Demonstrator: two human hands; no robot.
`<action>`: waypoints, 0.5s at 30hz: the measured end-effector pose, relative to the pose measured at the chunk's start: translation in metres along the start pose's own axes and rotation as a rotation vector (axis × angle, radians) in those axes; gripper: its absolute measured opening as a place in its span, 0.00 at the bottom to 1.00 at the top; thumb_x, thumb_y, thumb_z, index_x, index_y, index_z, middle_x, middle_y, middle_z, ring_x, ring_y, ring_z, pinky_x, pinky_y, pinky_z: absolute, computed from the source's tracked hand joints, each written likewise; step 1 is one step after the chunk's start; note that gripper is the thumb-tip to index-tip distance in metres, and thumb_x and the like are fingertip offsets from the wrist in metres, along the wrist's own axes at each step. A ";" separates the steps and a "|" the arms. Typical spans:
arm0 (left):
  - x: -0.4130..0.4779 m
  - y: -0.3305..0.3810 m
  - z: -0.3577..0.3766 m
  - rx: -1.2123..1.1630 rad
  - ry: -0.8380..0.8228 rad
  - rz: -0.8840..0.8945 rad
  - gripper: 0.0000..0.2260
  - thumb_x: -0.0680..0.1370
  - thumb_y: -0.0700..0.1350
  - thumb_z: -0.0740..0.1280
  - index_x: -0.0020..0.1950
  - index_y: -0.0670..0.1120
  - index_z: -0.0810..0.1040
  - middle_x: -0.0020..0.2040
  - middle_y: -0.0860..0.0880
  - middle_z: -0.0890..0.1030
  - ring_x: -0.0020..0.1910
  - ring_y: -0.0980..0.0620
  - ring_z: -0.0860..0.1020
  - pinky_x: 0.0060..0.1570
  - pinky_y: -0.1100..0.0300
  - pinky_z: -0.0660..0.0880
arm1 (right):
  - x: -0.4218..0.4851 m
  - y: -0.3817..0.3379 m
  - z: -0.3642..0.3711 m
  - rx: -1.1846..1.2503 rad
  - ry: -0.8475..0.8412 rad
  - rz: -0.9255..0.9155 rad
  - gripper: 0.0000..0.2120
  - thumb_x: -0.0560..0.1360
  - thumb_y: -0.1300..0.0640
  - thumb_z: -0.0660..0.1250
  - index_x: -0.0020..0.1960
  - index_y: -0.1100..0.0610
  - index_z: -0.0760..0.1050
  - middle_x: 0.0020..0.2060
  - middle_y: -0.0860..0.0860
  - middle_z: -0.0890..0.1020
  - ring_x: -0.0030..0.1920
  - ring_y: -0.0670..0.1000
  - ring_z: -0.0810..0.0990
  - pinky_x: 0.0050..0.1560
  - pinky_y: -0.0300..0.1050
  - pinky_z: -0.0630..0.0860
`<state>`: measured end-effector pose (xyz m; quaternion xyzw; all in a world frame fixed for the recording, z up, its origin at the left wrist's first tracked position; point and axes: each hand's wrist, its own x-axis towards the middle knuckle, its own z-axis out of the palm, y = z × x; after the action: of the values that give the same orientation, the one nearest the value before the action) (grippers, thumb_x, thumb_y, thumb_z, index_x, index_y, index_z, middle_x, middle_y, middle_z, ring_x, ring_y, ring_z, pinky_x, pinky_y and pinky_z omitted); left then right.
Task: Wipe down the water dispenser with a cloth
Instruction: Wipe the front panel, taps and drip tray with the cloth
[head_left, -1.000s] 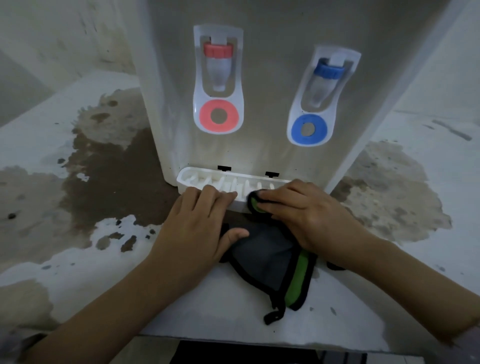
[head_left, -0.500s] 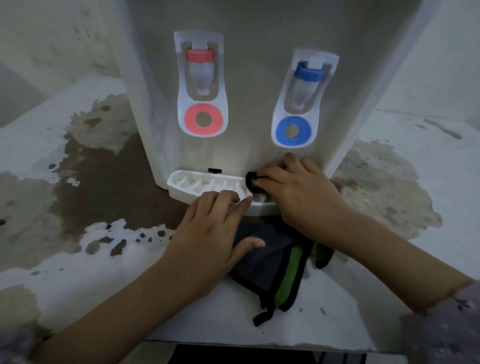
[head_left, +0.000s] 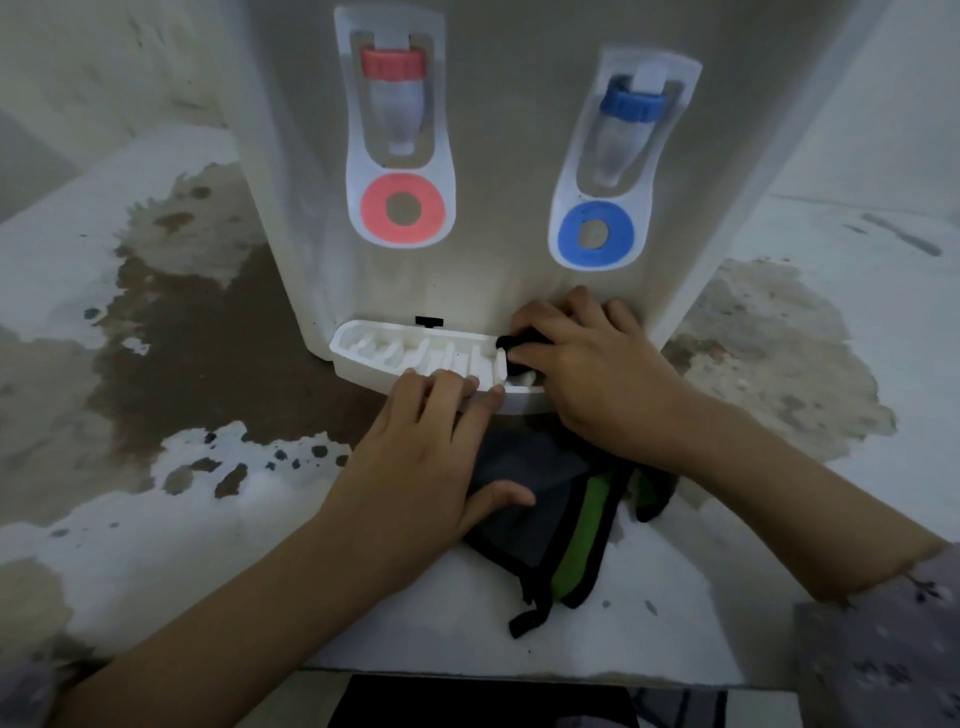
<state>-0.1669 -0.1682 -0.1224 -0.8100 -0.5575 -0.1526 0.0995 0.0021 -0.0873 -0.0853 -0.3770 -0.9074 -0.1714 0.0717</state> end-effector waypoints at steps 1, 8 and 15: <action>0.000 0.001 0.000 0.005 0.001 -0.002 0.36 0.77 0.66 0.44 0.61 0.39 0.76 0.52 0.41 0.76 0.49 0.43 0.74 0.50 0.51 0.75 | 0.003 0.000 -0.002 0.007 -0.051 0.004 0.16 0.69 0.61 0.59 0.52 0.52 0.80 0.57 0.49 0.74 0.52 0.55 0.68 0.46 0.46 0.58; 0.002 0.000 0.000 0.016 0.009 -0.018 0.37 0.77 0.67 0.43 0.61 0.40 0.76 0.52 0.42 0.77 0.47 0.43 0.74 0.48 0.52 0.75 | -0.013 0.000 0.001 0.061 0.043 -0.062 0.22 0.67 0.58 0.51 0.49 0.50 0.81 0.52 0.47 0.77 0.47 0.55 0.71 0.42 0.46 0.61; 0.001 -0.004 0.000 0.010 0.030 0.015 0.36 0.77 0.67 0.45 0.61 0.40 0.76 0.53 0.42 0.77 0.47 0.43 0.74 0.49 0.51 0.75 | -0.010 0.015 -0.003 0.264 0.042 -0.119 0.19 0.65 0.66 0.60 0.51 0.55 0.82 0.49 0.51 0.79 0.42 0.54 0.73 0.41 0.46 0.71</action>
<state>-0.1707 -0.1658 -0.1227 -0.8111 -0.5508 -0.1611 0.1131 0.0194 -0.0850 -0.0812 -0.3063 -0.9411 -0.0622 0.1293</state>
